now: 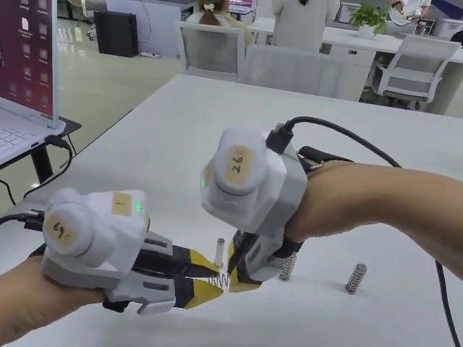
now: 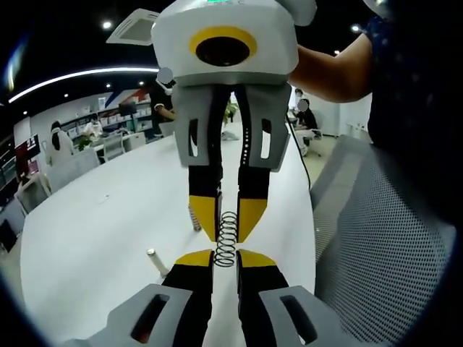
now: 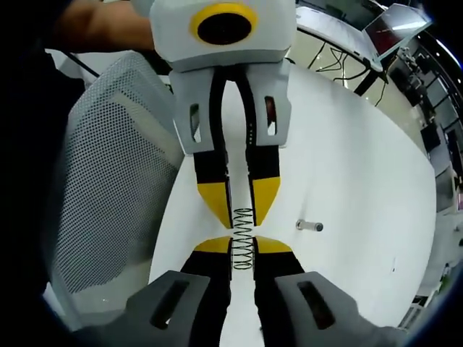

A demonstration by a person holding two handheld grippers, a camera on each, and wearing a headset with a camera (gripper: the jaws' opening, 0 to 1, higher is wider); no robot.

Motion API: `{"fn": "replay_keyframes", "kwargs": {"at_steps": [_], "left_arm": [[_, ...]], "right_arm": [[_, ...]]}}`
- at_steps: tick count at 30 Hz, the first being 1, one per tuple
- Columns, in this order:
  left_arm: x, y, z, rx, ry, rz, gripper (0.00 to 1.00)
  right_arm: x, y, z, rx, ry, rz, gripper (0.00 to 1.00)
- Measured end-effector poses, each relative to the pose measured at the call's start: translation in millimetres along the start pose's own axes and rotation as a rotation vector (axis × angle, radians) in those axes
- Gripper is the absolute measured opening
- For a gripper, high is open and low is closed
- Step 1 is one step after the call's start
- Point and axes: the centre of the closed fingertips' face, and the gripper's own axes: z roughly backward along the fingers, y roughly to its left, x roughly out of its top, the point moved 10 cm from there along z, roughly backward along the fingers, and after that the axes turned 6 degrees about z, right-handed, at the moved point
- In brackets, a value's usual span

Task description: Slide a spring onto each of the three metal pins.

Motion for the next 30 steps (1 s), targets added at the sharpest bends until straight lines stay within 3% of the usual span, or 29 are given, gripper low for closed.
{"fn": "replay_keyframes", "kwargs": {"at_steps": [30], "left_arm": [[3.9, 1.2, 6.4, 0.023, -0.032, -0.026, 0.02]], "right_arm": [[-3.6, -2.9, -4.0, -0.006, -0.018, -0.022, 0.11]]}}
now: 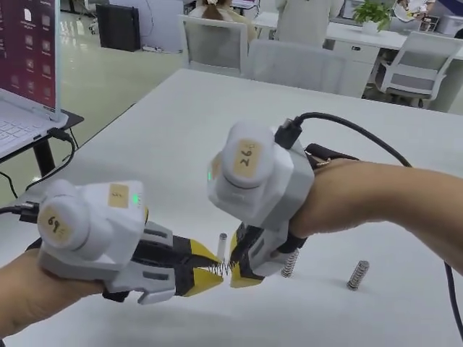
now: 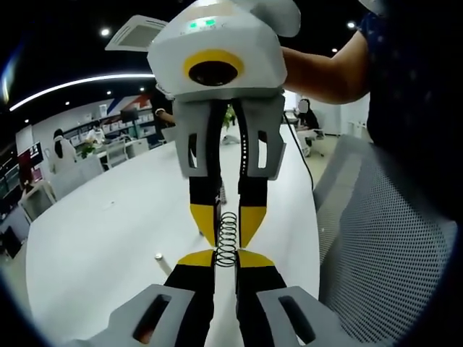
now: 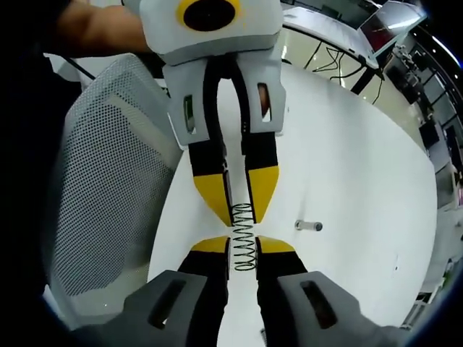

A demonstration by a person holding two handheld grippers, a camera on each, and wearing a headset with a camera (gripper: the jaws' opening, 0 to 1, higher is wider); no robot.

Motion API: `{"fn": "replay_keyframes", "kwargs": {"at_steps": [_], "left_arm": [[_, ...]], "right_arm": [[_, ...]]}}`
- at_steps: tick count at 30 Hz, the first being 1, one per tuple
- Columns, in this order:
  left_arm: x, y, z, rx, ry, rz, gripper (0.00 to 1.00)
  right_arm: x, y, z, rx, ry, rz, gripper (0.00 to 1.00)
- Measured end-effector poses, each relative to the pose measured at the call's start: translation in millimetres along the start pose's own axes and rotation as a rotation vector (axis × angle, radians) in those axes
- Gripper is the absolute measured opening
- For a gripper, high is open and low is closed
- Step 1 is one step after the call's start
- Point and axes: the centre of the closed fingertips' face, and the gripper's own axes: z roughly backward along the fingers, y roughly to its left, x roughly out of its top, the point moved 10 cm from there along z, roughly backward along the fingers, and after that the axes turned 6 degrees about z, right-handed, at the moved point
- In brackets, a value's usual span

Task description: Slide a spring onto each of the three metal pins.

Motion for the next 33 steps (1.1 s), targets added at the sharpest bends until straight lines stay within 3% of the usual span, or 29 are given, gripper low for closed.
{"fn": "replay_keyframes", "kwargs": {"at_steps": [20, 33], "left_arm": [[11.2, -3.1, 4.5, 0.015, -0.025, -0.014, 0.02], [9.4, -1.9, 4.2, 0.024, -0.032, 0.005, 0.02]], "right_arm": [[-10.2, -2.6, -4.1, 0.005, -0.018, -0.035, 0.11], [-9.4, -3.3, 1.3, -0.007, -0.048, -0.040, 0.10]]}}
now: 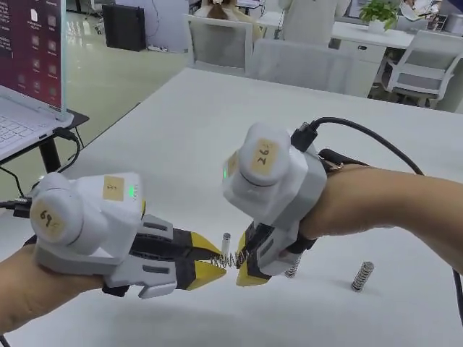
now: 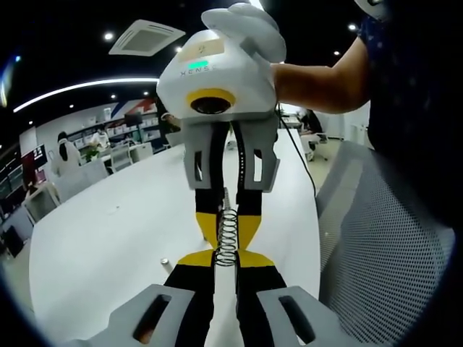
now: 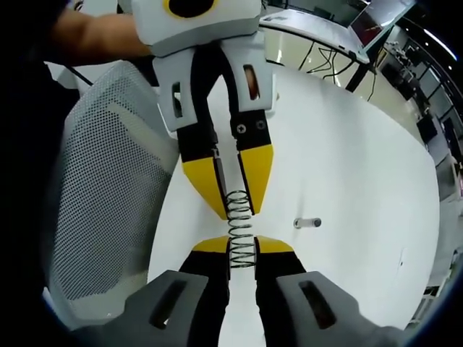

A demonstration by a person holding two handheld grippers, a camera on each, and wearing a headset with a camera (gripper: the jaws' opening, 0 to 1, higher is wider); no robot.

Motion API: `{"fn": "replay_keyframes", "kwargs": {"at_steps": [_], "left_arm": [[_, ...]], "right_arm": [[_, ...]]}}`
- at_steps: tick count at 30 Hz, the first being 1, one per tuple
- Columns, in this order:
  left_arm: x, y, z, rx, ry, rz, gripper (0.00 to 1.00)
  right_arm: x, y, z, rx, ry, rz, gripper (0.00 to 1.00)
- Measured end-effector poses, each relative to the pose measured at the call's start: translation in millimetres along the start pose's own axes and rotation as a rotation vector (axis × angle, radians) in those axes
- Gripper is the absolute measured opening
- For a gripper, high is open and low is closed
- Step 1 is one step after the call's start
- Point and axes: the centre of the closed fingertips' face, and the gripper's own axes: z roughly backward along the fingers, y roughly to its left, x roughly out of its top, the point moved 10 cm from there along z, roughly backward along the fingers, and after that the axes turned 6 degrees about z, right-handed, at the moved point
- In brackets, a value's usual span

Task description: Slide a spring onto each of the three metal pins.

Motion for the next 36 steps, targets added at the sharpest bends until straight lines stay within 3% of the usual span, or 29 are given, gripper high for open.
{"fn": "replay_keyframes", "kwargs": {"at_steps": [19, 28, 36], "left_arm": [[-6.3, 0.4, -5.0, -0.009, -0.001, 0.039, 0.02], [-9.9, 2.2, -4.3, -0.014, -0.012, 0.072, 0.02], [-9.0, 1.3, -5.1, -0.012, 0.015, 0.030, 0.03]], "right_arm": [[12.0, 3.3, 10.8, -0.023, -0.032, 0.009, 0.09], [13.6, 3.0, 11.3, -0.023, -0.010, 0.016, 0.09], [14.5, 3.0, 11.1, -0.013, -0.002, 0.023, 0.09]]}}
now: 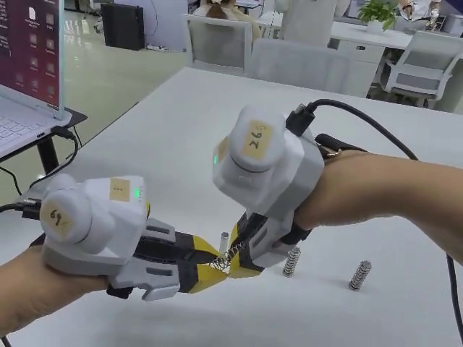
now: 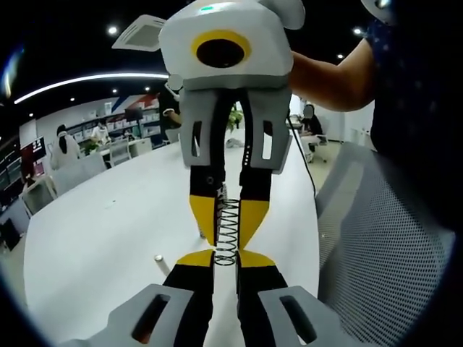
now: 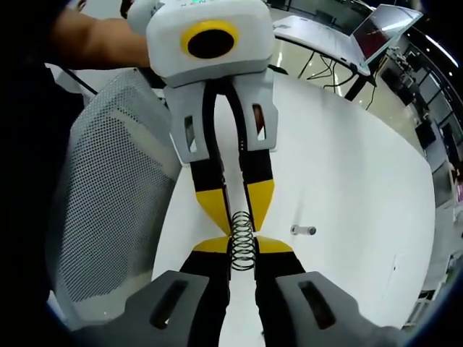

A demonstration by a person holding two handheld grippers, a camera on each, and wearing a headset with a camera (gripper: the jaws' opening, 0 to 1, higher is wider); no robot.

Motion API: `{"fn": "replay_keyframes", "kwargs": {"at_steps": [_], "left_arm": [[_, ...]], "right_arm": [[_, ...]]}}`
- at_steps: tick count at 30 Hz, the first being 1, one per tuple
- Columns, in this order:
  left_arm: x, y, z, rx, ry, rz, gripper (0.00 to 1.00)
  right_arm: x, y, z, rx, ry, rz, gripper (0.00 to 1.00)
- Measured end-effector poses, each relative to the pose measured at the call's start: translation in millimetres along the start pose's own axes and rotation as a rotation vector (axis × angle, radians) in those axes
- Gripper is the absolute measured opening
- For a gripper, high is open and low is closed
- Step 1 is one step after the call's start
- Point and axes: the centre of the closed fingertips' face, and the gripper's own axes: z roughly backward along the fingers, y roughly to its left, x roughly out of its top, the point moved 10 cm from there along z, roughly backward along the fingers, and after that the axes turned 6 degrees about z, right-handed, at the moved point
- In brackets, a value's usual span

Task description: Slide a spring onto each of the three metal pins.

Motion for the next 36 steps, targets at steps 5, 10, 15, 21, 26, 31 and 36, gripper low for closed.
{"fn": "replay_keyframes", "kwargs": {"at_steps": [5, 10, 15, 21, 26, 31, 36], "left_arm": [[-3.2, 0.0, 0.2, 0.003, 0.023, -0.003, 0.04], [-3.1, -0.4, -0.2, 0.002, 0.023, -0.010, 0.03], [-1.6, -1.9, -0.2, 0.002, 0.035, -0.031, 0.03], [-0.8, -3.2, -1.4, -0.003, 0.037, -0.051, 0.02], [-0.1, -4.3, -3.8, -0.010, 0.035, -0.048, 0.02], [0.5, -6.0, -6.1, -0.016, 0.031, -0.042, 0.02], [0.2, -5.5, -7.5, -0.016, 0.023, -0.032, 0.02]], "right_arm": [[1.2, 0.3, 1.5, -0.001, -0.003, 0.003, 0.09], [1.7, 1.1, 2.0, 0.003, 0.002, 0.007, 0.09], [1.9, 1.2, 1.9, 0.005, 0.009, 0.010, 0.09], [7.0, 2.8, 4.1, 0.006, -0.007, 0.016, 0.09], [10.1, 3.2, 5.1, 0.004, -0.016, 0.023, 0.09], [13.3, 4.0, 5.2, 0.009, -0.024, 0.025, 0.09], [14.1, 3.8, 5.0, 0.010, -0.020, 0.023, 0.09]]}}
